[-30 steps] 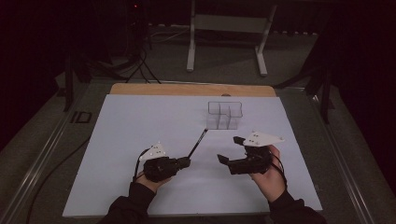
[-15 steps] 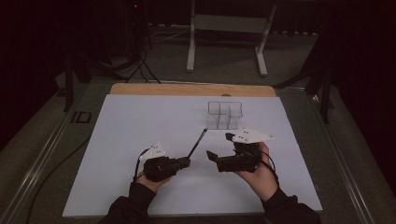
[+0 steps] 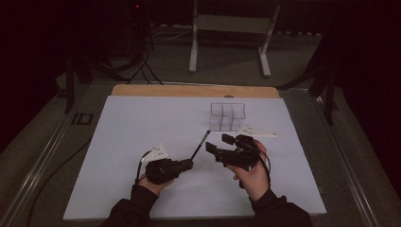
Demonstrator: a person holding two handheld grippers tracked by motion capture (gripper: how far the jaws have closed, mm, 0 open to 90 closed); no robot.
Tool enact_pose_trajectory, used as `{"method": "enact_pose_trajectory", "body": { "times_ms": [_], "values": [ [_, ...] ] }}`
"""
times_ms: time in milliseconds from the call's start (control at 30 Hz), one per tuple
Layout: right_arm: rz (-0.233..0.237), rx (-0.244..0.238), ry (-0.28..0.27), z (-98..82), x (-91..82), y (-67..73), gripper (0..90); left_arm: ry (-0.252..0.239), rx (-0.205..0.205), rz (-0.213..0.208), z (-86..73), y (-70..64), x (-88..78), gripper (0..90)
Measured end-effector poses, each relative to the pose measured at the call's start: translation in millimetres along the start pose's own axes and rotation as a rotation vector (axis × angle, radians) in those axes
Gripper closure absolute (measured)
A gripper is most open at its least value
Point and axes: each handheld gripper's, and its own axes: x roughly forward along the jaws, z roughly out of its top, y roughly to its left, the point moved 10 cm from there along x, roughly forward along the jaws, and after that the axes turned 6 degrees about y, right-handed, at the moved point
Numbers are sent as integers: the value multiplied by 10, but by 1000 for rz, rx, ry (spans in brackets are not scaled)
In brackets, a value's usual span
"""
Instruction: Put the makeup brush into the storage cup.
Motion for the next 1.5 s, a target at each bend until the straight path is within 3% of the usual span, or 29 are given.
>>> {"method": "enact_pose_trajectory", "body": {
  "times_ms": [67, 167, 367, 533, 600, 733, 867, 1267, 1367, 1433, 1500],
  "values": [
    [38, 44, 2, -1, 24, 18, 320, -2, -1, 0, 0, -3, 0, 848],
    [58, 81, 26, -31, 85, 23, 371, -4, 1, -5, 2, -12, 0, 848],
    [49, 112, 38, -55, 174, -15, 480, -3, 14, -23, 9, -48, 3, 848],
    [98, 143, 48, -51, 213, -9, 573, 1, 31, -35, 4, -80, 15, 849],
    [116, 156, 48, -47, 220, -4, 660, 2, 32, -36, 4, -84, 17, 849],
    [150, 196, 43, -30, 222, 0, 715, 7, 40, -55, -4, -111, 22, 849],
    [151, 199, 34, -26, 210, -9, 795, 0, 47, -62, 1, -124, 24, 849],
    [184, 179, 53, -45, 204, 63, 831, 19, 51, -79, -30, -141, 50, 848],
    [203, 174, 59, -38, 198, 92, 840, 19, 64, -62, -29, -146, 58, 845],
    [209, 157, 54, -28, 186, 123, 843, 16, 32, -67, -19, -143, 55, 827],
    [206, 131, 48, -18, 178, 151, 843, 17, 8, -50, -11, -117, 49, 729]
  ]
}}
